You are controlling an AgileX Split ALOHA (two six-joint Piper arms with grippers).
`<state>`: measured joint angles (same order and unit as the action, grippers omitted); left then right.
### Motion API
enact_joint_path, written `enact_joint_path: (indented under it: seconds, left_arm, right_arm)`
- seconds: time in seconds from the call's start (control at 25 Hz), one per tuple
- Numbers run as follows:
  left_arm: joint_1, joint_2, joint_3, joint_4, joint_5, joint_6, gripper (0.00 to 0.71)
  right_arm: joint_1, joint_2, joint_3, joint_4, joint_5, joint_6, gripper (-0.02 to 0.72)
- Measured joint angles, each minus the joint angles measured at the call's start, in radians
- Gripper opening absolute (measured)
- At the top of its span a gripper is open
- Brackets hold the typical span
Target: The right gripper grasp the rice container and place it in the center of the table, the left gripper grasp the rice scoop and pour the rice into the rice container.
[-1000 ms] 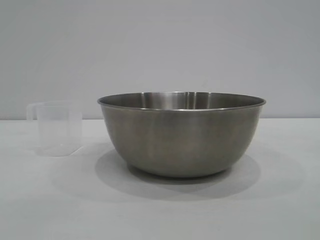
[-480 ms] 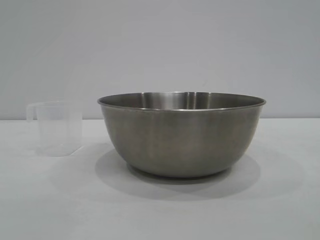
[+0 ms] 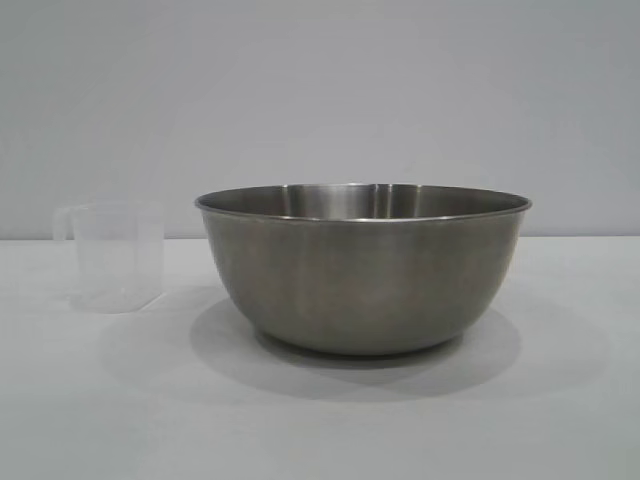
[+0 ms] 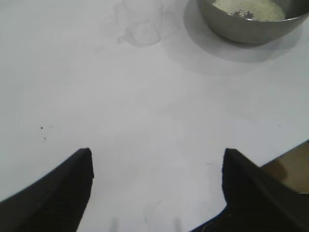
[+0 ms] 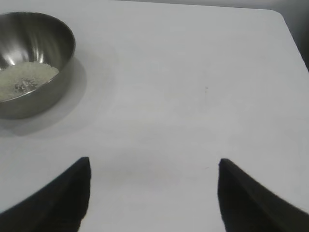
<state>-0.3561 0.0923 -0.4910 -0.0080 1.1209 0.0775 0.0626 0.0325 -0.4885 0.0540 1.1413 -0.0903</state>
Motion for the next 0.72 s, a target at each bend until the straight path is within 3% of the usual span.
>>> enact_joint_path:
  seconds: [0.48,0.56,0.72]
  left_arm:
    - [0.0,-0.002,0.0,0.0,0.0,0.0,0.486]
    - [0.027,-0.004,0.0,0.0,0.0,0.0,0.486]
    - [0.155,-0.006,0.0,0.0,0.0,0.0,0.486]
  right_arm:
    - [0.0,0.0,0.0,0.0,0.0,0.0,0.47]
    - [0.0,0.0,0.0,0.0,0.0,0.0,0.47]
    - [0.0,0.0,0.0,0.0,0.0,0.0,0.47]
